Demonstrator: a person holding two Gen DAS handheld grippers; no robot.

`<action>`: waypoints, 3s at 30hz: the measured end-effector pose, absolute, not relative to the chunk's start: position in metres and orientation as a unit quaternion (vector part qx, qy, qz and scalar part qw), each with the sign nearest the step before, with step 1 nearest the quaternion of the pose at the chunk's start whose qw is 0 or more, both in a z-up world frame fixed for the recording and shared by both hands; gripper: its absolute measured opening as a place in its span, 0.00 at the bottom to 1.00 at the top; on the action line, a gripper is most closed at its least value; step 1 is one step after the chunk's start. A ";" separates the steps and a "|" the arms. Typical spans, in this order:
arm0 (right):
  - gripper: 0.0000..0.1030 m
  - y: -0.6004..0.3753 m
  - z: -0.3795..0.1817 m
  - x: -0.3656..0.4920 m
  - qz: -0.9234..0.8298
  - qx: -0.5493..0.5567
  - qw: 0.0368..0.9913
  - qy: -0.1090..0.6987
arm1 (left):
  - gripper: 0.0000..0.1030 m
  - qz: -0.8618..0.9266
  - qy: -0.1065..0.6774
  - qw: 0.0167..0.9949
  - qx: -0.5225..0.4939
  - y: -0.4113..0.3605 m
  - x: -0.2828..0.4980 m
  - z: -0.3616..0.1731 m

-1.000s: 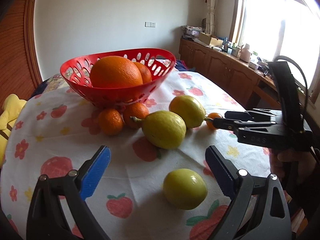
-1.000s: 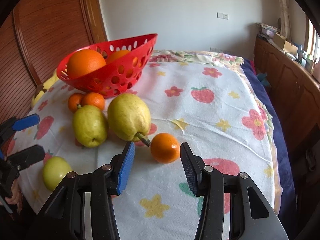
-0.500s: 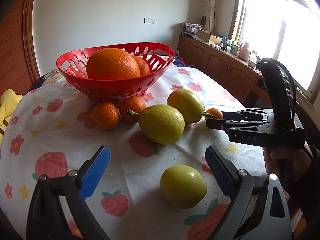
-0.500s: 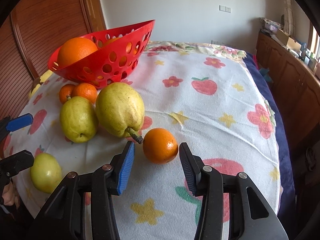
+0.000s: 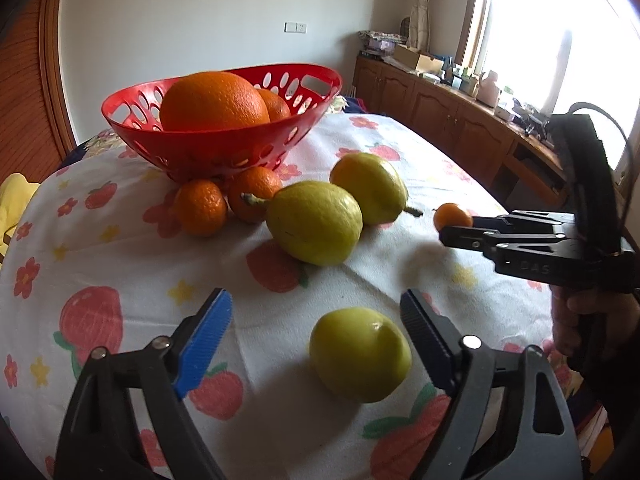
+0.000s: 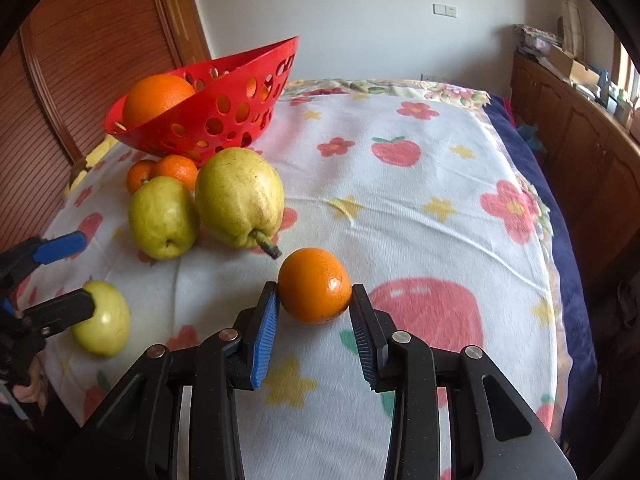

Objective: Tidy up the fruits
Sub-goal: 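Move the left tool over a yellow lemon while the right tool approaches a tangerine, then close the left tool on the lemon while the right tool grasps the tangerine, then lift the lemon and tangerine and carry both over the red basket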

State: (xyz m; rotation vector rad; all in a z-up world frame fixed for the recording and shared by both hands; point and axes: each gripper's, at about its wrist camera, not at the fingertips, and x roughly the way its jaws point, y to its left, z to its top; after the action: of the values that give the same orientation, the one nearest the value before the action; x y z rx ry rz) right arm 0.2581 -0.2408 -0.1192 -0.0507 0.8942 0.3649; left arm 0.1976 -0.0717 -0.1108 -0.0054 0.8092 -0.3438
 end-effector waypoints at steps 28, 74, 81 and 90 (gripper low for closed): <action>0.35 -0.233 -0.131 0.239 0.189 -0.002 0.886 0.424 | 0.58 -0.217 0.420 0.881 -0.013 -0.085 0.189 -0.122; 0.35 -0.199 -0.045 0.289 0.238 -0.044 0.904 0.352 | 0.48 -0.190 0.302 0.934 0.001 -0.015 0.248 -0.006; 0.35 -0.180 -0.028 0.310 0.253 -0.060 0.906 0.334 | 0.48 -0.167 0.286 0.944 0.001 0.006 0.272 0.004; 0.35 -0.153 -0.026 0.339 0.273 -0.065 0.903 0.326 | 0.48 -0.148 0.289 0.946 -0.004 0.025 0.309 0.001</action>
State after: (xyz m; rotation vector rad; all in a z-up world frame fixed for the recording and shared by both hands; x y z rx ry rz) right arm 0.3390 -0.1532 -0.0262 -0.1343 0.6733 0.5647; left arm 0.3094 0.0247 0.0012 -0.0085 0.5889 -0.3015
